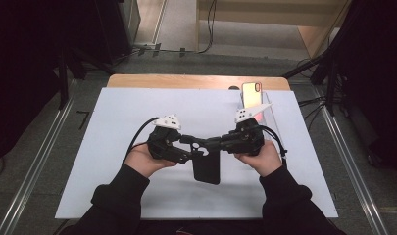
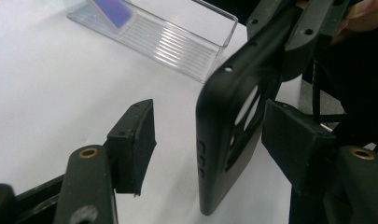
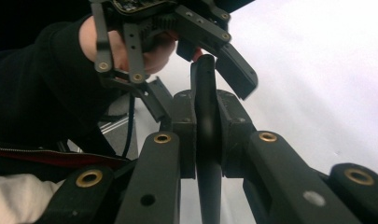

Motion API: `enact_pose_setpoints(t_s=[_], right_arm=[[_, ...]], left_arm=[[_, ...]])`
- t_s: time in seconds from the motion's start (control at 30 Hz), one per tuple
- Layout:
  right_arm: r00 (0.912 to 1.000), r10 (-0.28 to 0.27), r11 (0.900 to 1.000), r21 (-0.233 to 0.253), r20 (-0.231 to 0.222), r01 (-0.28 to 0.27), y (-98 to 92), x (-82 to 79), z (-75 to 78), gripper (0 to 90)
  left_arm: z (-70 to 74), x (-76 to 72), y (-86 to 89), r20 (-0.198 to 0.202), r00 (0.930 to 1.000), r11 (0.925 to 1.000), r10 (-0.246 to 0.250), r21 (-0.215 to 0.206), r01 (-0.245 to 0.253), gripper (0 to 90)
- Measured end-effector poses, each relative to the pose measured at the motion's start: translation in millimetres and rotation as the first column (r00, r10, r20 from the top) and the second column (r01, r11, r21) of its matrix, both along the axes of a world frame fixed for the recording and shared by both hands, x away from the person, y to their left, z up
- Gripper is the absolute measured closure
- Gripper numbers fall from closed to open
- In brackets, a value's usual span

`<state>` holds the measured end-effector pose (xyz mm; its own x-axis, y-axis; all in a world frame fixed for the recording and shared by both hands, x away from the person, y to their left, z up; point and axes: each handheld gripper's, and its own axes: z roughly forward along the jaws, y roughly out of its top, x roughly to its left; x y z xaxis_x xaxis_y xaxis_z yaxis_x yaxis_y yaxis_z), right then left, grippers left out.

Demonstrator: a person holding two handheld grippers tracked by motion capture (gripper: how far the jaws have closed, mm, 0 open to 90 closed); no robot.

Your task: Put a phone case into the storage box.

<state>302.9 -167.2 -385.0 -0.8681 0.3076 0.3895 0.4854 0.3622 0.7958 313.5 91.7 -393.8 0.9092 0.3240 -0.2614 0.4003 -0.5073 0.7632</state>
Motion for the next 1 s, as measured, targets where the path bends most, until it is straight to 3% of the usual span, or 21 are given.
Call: enact_pose_setpoints(t_s=[0.1, 0.23, 0.33, 0.43, 0.57, 0.63, 0.9, 0.93, 1.0], right_arm=[[0.9999, 0.016, 1.0, 0.002, 0.004, -0.016, 2.5, -1.8, 0.8, 77.2], [0.9998, 0.021, 1.0, -0.006, 0.007, -0.021, 4.4, -1.7, -0.2, 77.2], [0.9996, 0.028, 1.0, -0.002, 0.008, -0.028, 3.8, -0.9, -1.3, 77.1], [0.9994, 0.032, 0.999, 0.0, 0.015, -0.032, 2.5, -0.5, -2.0, 76.6], [0.9994, 0.031, 1.0, 0.004, 0.018, -0.031, 2.0, -0.2, -2.0, 75.8], [0.9995, 0.029, 1.0, 0.004, 0.013, -0.029, 2.2, -0.2, -2.1, 74.2], [0.9999, 0.0, 1.0, 0.026, 0.016, -0.001, 1.1, -0.6, -0.4, 68.3], [0.9997, -0.005, 1.0, 0.026, 0.023, 0.004, 1.1, -1.1, 0.0, 65.9], [0.9985, -0.02, 0.999, 0.039, 0.051, 0.018, 2.2, -2.6, 0.7, 52.6]], left_arm=[[-1.4, -0.6, -0.9, -0.006, 0.9997, 0.9997, -0.025, -0.003, 0.025, 40.4], [-1.5, -4.6, -0.3, 0.035, 0.9967, 0.9972, -0.073, -0.012, 0.074, 57.3], [-2.3, -1.4, 1.1, -0.023, 0.9971, 0.9971, -0.073, -0.022, 0.073, 63.0], [-2.1, 1.6, 4.1, -0.045, 0.9954, 0.9957, -0.084, -0.041, 0.083, 69.2], [-1.9, 1.8, 4.8, -0.047, 0.9944, 0.9949, -0.094, -0.04, 0.093, 72.5], [-2.2, 2.6, 4.9, -0.072, 0.9922, 0.9943, -0.102, -0.04, 0.099, 74.3], [0.4, 1.9, 5.3, -0.103, 0.9876, 0.9915, -0.119, -0.065, 0.112, 76.5], [1.1, 2.0, 5.2, -0.114, 0.9863, 0.9917, -0.119, -0.062, 0.112, 76.6], [2.3, 2.9, 6.0, -0.128, 0.9864, 0.9938, -0.103, -0.056, 0.096, 76.8]])
